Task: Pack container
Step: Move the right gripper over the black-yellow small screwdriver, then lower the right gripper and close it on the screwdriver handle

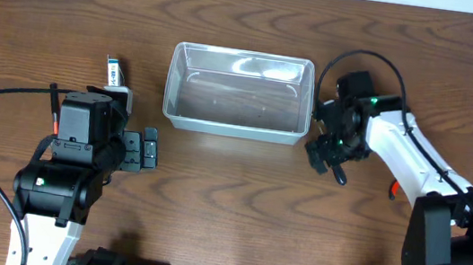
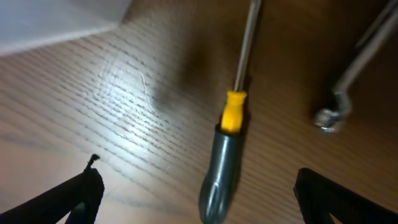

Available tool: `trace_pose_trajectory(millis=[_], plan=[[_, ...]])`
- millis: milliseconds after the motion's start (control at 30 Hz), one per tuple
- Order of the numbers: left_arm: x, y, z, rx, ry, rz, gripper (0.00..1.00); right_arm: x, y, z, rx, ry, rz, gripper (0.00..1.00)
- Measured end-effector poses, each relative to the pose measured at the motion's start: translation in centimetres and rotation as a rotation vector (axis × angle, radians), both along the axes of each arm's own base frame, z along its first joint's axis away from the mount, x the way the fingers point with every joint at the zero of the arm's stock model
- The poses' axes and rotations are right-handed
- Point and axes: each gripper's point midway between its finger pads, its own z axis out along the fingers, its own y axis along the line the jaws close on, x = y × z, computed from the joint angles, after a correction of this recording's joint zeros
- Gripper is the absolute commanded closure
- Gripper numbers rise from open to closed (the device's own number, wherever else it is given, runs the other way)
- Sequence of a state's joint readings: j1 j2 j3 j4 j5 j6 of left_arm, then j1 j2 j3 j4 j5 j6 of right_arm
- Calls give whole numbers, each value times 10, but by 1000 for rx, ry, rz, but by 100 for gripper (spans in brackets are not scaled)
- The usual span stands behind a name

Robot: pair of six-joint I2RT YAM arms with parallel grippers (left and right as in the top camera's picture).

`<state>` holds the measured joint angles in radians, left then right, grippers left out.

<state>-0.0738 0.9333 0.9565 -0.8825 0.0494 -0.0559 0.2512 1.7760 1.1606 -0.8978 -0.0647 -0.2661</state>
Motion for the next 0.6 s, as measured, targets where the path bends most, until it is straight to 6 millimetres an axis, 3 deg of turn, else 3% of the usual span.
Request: trace_pose_trajectory(millis=[333,600], plan=[[0,0,0,0,0,0,2,1,1,-25,19,-50,1,2],[0,0,0,0,0,0,2,5,-10,-29,-41,-86,-15,4]])
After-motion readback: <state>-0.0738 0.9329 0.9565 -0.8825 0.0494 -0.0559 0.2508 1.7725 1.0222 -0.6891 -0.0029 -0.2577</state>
